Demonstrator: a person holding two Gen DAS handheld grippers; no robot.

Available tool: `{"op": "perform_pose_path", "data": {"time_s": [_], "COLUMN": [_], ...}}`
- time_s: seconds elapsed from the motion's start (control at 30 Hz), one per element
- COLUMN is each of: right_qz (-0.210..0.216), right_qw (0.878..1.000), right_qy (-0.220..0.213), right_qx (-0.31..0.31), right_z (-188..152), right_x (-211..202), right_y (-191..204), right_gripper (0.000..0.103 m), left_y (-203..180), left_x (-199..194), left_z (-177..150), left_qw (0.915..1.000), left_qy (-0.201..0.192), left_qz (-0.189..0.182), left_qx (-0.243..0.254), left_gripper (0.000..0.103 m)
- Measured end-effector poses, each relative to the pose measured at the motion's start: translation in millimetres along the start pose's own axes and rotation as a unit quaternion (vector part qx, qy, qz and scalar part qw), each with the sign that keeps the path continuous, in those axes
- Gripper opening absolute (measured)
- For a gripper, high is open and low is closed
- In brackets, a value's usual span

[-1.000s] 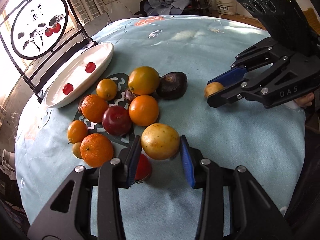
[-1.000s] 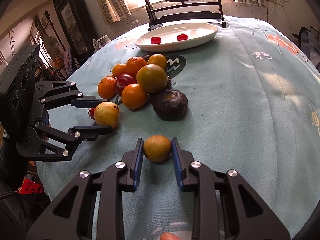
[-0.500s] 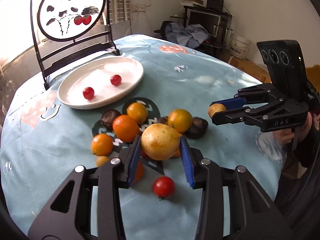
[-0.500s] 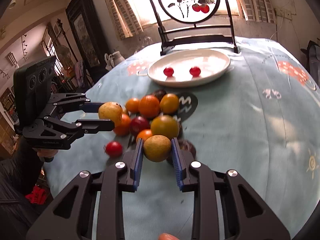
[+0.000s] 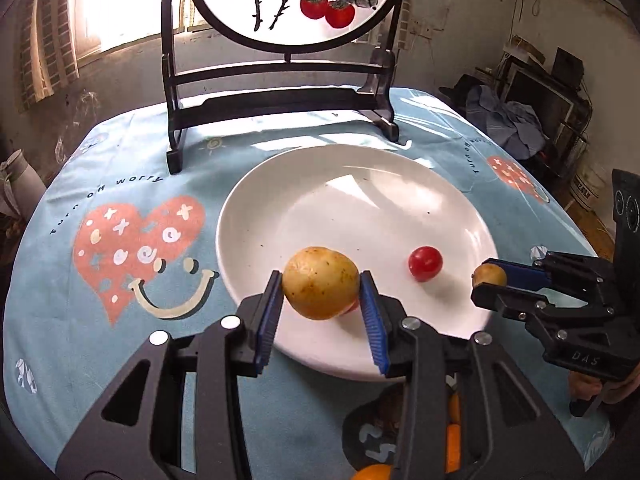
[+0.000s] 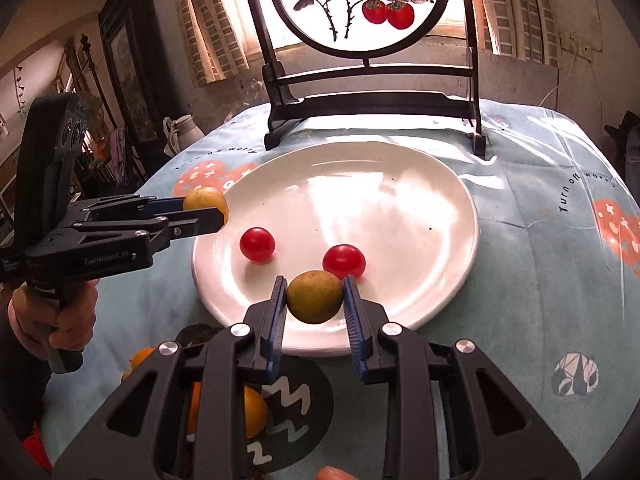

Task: Organize fruits
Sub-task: 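Lower both held fruits onto the white plate and open both grippers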

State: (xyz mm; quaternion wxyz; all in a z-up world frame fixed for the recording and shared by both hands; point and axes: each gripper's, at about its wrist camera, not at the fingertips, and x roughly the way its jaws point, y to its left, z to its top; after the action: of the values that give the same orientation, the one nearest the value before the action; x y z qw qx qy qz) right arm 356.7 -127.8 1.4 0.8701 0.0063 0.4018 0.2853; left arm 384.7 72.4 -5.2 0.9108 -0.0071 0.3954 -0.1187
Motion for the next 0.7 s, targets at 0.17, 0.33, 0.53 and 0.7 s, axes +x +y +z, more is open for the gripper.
{"op": "perform_pose_path", "data": {"time_s": [0.17, 0.33, 0.53, 0.7], "right_qz": [-0.001, -0.001, 0.038, 0.078], "right_qw": [1.000, 1.000, 0.999, 0.996], "right_qy": [0.019, 0.007, -0.020, -0.012], "right_qx": [-0.011, -0.011, -0.014, -0.044], "right_z": [0.9, 1.4, -20.1, -52.5], "right_x": [14.9, -1.2, -49.2, -75.5], "right_y": [-0.8, 3.9, 18.1, 42.8], "right_gripper": [0.033, 0.058, 0.058, 0.058], "left_y": [3.6, 5.7, -5.3, -19.3], "left_x": [26.0, 6.6, -58.8, -96.7], "left_z": [0.4, -0.6, -33.9, -88.1], "left_qw": [0.9995, 0.9994, 0.9993, 0.9991], "left_qy": [0.030, 0.018, -0.018, -0.024], "left_qz": [0.012, 0.019, 0.023, 0.004], "left_qx": [-0.001, -0.024, -0.024, -0.034], "left_gripper": [0.041, 0.073, 0.089, 0.094]}}
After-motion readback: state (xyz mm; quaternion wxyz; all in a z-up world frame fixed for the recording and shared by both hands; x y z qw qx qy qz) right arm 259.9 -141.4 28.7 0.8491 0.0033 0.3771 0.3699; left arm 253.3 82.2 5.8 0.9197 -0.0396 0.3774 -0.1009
